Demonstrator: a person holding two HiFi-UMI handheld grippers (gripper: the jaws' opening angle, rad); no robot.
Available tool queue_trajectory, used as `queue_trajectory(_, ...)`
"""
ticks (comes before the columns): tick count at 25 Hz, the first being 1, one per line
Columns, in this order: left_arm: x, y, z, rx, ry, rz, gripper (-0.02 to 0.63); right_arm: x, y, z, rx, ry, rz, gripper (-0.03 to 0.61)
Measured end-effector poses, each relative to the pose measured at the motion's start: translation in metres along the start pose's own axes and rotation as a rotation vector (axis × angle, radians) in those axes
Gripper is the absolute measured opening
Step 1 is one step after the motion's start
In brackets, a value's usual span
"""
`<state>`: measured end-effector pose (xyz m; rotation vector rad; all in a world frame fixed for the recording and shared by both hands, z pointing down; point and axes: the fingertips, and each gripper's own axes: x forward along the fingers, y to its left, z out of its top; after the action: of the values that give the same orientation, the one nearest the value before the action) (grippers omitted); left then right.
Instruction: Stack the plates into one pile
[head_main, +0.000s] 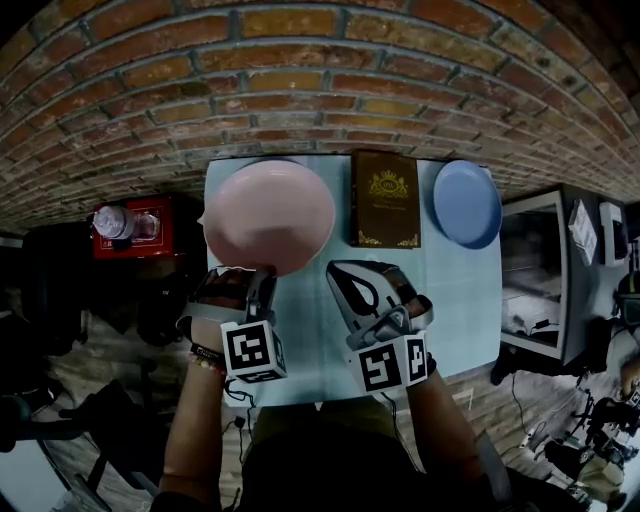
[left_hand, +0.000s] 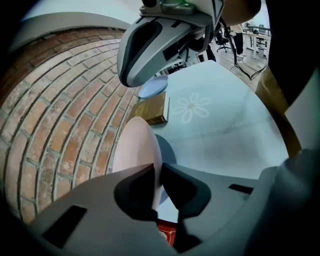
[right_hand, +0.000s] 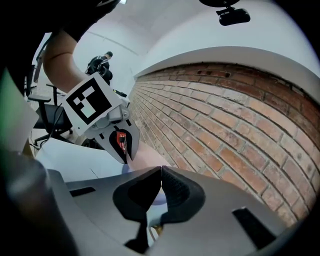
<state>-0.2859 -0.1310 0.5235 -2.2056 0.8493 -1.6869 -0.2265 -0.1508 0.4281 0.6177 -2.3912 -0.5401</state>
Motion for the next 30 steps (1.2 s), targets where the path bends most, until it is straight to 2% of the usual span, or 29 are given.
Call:
queue_trajectory(9,0.014,-0.025,-0.017,0.009,0.021,-0.063,0.043,0.005,0.010,-0.002,-0.010,0.028,0.006,0.034)
queue_trajectory(17,0.019,-0.034,-0.017,0.009,0.018,-0.060,0.044,-0.001,0.013,0.004,-0.006,0.041,-0.015,0.034)
queue_trajectory(22,0.018,-0.033,-0.010,0.000,-0.019,-0.048,0.043,-0.006,0.019,0.007,-0.028,0.054,-0.016,0.034)
queue_trajectory(30,0.024,-0.054,-0.015,0.028,-0.006,-0.098,0.043,-0.018,0.022,0.007,-0.043,0.081,-0.030,0.034)
